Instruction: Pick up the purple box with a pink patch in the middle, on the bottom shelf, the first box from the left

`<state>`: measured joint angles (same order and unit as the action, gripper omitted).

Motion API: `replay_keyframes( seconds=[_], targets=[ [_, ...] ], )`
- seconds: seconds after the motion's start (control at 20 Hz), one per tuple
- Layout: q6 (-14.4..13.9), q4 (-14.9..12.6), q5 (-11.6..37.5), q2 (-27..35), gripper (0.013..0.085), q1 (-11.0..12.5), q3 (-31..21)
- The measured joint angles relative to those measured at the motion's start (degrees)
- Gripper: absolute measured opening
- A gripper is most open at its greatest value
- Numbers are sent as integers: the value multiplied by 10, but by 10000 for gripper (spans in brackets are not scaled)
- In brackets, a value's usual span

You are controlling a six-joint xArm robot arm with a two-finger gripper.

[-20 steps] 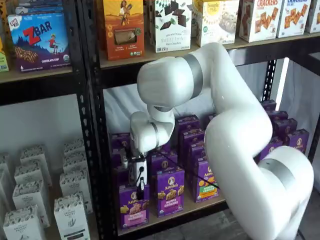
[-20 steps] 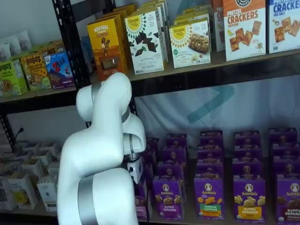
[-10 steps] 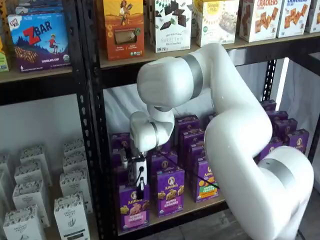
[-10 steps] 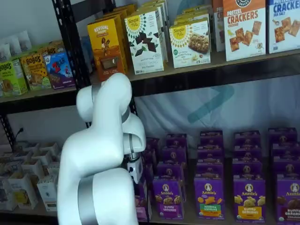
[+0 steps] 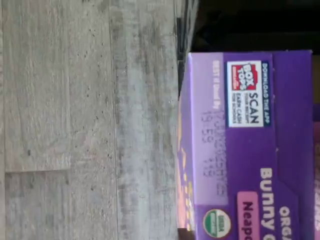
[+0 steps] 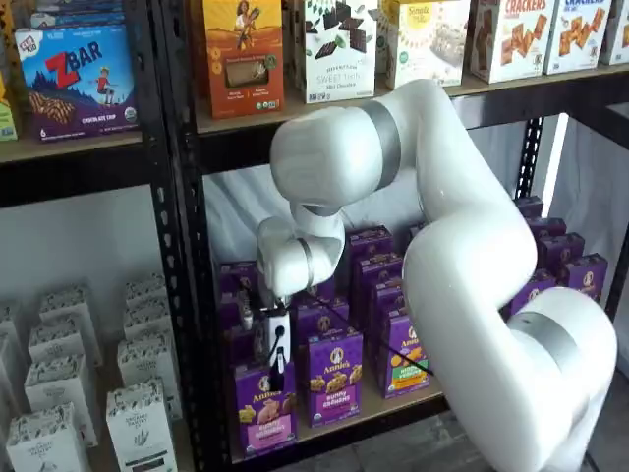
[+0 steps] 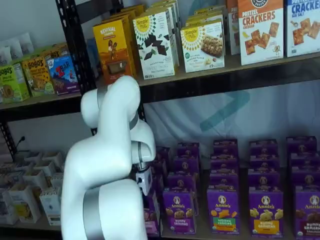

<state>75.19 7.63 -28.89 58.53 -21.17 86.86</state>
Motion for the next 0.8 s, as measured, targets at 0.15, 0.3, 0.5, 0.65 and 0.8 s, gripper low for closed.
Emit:
replay_keyframes(
  seconds=[0.15, 0.3, 0.5, 0.65, 0.8],
  targets=[
    [-1, -1, 4, -7, 330, 0, -10],
    [-5, -5, 5, -20, 330, -1, -26],
    [-25, -25, 5, -51, 330, -3, -66],
    [-45, -45, 12, -88, 330, -6, -115],
    [-57, -57, 26, -131, 330, -7, -171]
  ],
)
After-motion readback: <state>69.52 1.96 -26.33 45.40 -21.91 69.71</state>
